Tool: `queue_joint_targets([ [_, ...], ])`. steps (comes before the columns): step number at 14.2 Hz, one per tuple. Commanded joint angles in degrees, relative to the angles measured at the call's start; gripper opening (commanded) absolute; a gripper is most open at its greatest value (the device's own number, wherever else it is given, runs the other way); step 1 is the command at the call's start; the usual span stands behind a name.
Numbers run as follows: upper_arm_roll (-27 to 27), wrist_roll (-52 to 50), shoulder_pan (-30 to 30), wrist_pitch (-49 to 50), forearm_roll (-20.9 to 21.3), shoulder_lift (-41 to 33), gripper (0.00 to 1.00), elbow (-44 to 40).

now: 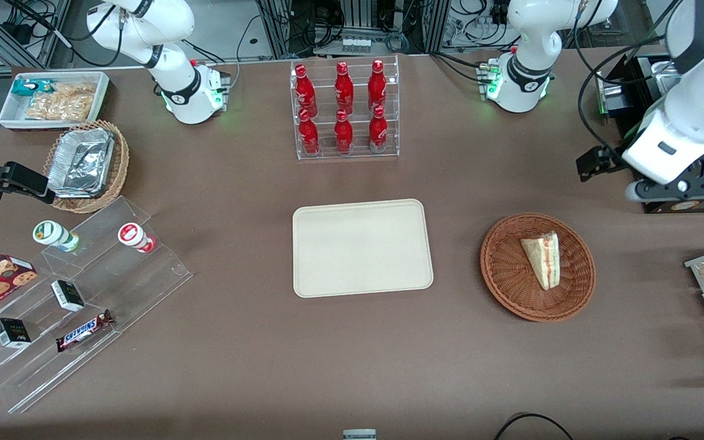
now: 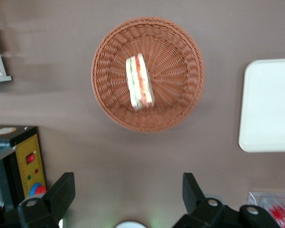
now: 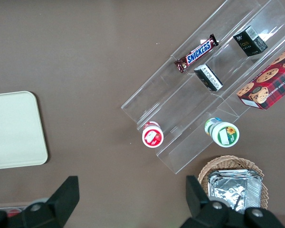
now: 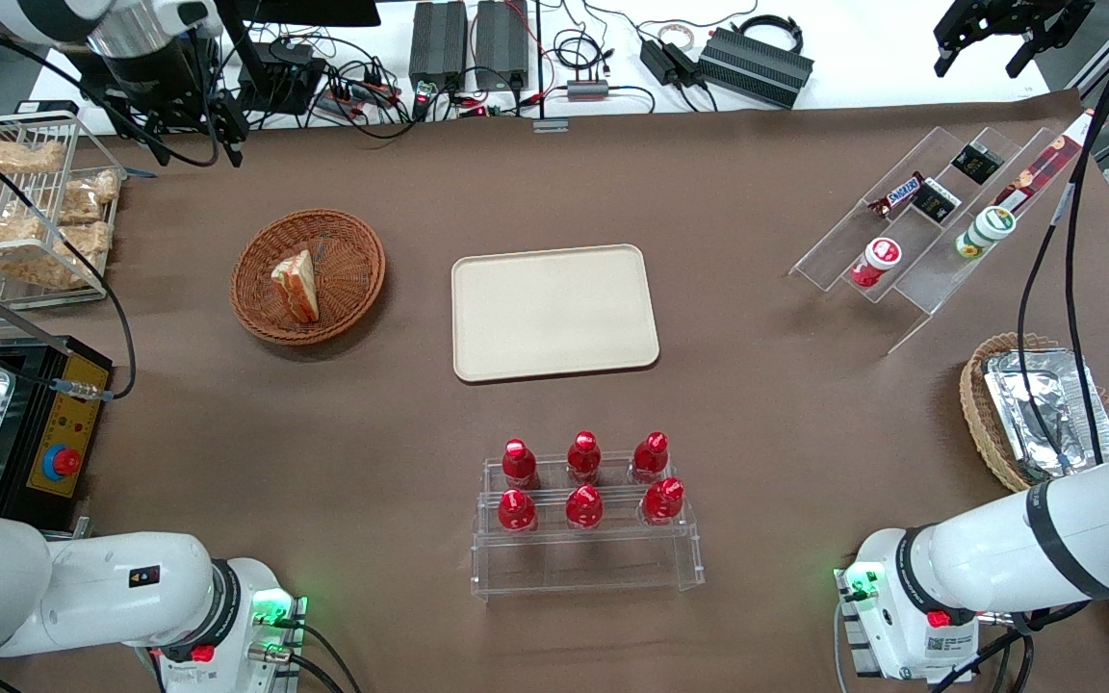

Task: Place sandwich from basket to tray
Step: 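Move the left gripper down over the wrapped sandwich in the wicker basket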

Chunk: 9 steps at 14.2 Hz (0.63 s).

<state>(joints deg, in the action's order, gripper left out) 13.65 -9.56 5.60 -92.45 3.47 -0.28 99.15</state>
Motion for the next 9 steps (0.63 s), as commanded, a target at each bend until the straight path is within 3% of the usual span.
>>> queue_joint_targets([
  [1,0.42,-1.43,0.90,-8.95,0.83,-0.34,1.00,9.10],
  [3,0.33,-1.78,0.90,-14.49,0.66,0.89,1.00,13.24],
  [9,0.33,-16.36,0.46,-28.28,0.83,9.76,1.00,17.55],
])
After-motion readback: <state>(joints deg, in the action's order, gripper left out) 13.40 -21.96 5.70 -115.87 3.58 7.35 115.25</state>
